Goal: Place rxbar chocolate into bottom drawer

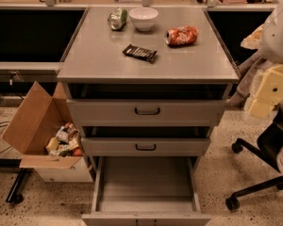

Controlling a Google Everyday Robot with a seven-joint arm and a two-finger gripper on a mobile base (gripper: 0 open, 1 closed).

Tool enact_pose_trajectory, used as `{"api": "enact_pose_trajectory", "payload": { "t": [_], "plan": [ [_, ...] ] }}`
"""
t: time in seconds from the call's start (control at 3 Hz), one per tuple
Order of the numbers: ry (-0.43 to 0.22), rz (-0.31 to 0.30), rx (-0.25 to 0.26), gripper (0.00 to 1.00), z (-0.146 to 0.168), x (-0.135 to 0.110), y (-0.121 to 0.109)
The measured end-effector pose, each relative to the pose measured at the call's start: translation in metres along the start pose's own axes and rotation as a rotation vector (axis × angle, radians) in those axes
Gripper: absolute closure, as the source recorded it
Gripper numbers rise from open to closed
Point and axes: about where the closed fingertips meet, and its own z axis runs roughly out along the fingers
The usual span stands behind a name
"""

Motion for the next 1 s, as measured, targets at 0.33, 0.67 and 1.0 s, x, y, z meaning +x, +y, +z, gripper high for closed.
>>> {"api": "enact_pose_trajectory", "payload": {
  "t": [0.33, 0.67, 1.0],
  "plan": [
    [0.000, 0.000, 0.000, 0.00, 0.000, 0.000, 0.000],
    [-0.087, 0.007, 0.025, 0.00, 0.023, -0.029, -0.043],
    [-0.141, 0.016, 0.037, 0.00, 0.041, -0.051, -0.073]
  ]
}}
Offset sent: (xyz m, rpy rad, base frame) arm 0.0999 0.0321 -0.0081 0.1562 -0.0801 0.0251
